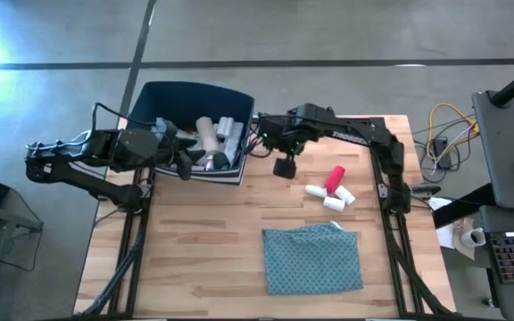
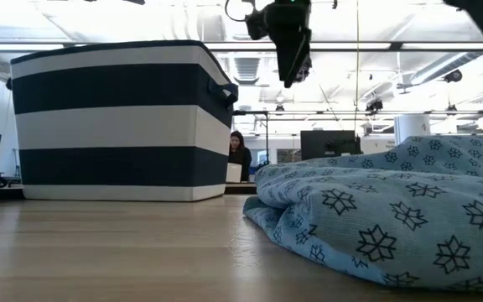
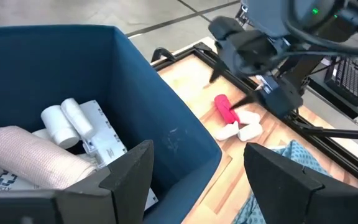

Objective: Pick & place medical supplies in basket/bin
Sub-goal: Put the white bandage into the blue bin

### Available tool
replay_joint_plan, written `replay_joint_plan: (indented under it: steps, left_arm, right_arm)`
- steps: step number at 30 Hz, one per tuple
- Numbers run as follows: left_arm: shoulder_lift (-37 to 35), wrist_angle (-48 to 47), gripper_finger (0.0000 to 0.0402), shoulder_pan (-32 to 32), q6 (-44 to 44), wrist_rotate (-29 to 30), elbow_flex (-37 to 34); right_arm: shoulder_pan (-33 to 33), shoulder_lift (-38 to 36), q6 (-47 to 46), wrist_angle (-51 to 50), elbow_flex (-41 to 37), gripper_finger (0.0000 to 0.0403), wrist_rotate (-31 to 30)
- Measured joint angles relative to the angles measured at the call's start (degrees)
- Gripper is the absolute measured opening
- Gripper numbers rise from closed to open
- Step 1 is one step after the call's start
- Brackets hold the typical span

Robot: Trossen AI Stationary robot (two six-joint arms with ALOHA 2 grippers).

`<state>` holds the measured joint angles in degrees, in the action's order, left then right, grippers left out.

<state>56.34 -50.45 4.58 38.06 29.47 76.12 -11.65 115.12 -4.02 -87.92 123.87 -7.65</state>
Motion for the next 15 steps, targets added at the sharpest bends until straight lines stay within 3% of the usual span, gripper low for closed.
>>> replay_joint_plan:
  steps: [15]
  left_arm:
    - [0.09, -1.01, 0.0230, 0.00, 0.00, -0.01, -0.02]
  right_arm:
    - [1.56, -22.35, -7.19, 28.31, -50.97, 0.0304, -1.39]
